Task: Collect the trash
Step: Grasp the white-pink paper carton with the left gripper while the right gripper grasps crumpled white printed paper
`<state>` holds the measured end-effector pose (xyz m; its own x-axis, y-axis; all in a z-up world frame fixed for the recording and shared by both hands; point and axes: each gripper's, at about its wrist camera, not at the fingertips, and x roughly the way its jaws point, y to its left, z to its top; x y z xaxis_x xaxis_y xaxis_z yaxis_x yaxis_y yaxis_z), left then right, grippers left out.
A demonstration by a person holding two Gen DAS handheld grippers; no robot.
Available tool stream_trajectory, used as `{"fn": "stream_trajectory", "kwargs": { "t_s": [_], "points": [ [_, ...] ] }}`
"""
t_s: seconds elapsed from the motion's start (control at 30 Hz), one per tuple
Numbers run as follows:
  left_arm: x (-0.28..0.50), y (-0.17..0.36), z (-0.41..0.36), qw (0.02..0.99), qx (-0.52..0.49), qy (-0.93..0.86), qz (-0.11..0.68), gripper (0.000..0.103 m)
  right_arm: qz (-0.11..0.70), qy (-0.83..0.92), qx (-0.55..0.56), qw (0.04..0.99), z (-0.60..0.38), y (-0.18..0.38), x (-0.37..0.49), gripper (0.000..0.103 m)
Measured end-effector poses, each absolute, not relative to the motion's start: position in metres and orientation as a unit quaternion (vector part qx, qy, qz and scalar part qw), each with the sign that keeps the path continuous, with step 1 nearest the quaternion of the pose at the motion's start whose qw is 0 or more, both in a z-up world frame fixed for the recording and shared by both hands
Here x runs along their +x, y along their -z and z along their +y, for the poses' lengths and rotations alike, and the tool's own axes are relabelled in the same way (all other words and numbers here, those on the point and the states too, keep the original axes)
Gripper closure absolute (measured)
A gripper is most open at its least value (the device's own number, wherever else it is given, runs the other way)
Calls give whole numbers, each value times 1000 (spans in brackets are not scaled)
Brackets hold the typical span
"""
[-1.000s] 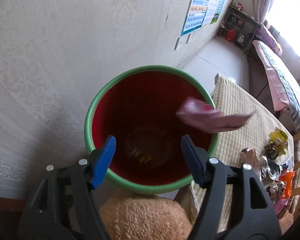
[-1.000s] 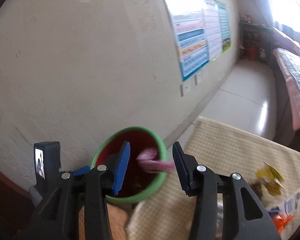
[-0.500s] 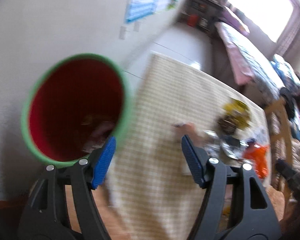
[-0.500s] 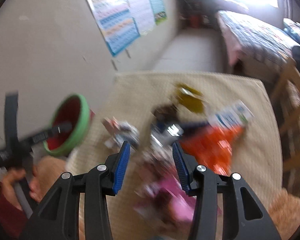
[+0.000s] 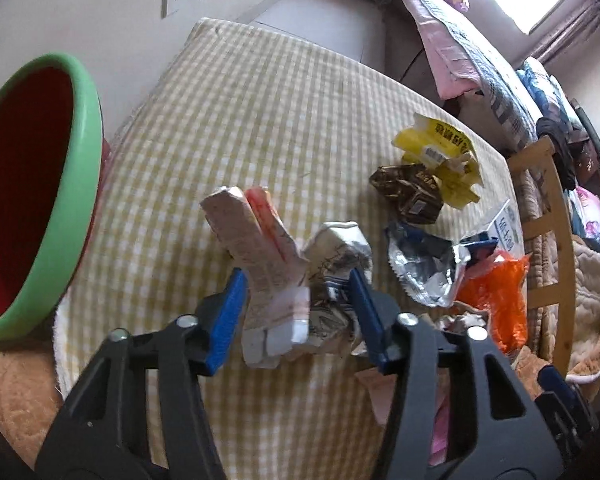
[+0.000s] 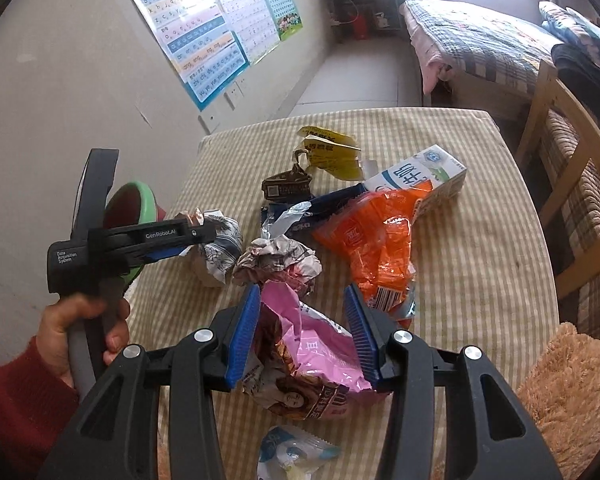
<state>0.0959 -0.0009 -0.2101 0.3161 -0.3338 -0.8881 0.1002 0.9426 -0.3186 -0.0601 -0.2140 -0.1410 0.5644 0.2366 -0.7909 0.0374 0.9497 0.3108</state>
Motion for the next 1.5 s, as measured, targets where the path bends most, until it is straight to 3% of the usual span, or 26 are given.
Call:
{"fn": "stream_trajectory", "kwargs": {
  "t_s": [0.4, 0.47, 0.53, 0.6, 0.73, 0.93, 1.13, 1.3, 1.5],
  "points": [
    [84, 212, 33, 805, -117, 116, 570, 54, 466, -75, 145, 869, -201, 142, -57, 59],
    [82, 212, 37, 806, -120, 112, 568, 61, 466, -78, 141, 870, -198, 141, -57, 59],
    [81, 209, 44, 805, -130, 110, 569, 89, 465, -80, 136, 871, -195, 139, -57, 59],
    [80, 209, 47, 802, -133, 113, 572, 94, 463, -82, 134, 872, -194, 138, -58, 59],
    [71, 206, 50, 801, -138, 120, 570, 95, 462, -90, 129, 873, -190, 135, -54, 59],
    [39, 197, 57, 807, -124, 121, 564, 95, 458, -132, 114, 872, -164, 124, -27, 59],
    [15, 203, 62, 802, -139, 107, 570, 93, 504, -168, 105, 840, -121, 146, 28, 61],
    [12, 204, 67, 801, -155, 100, 569, 75, 549, -167, 87, 814, -99, 176, 61, 62],
    [14, 208, 69, 800, -163, 96, 570, 65, 582, -161, 119, 789, -101, 196, 74, 67]
  ]
}}
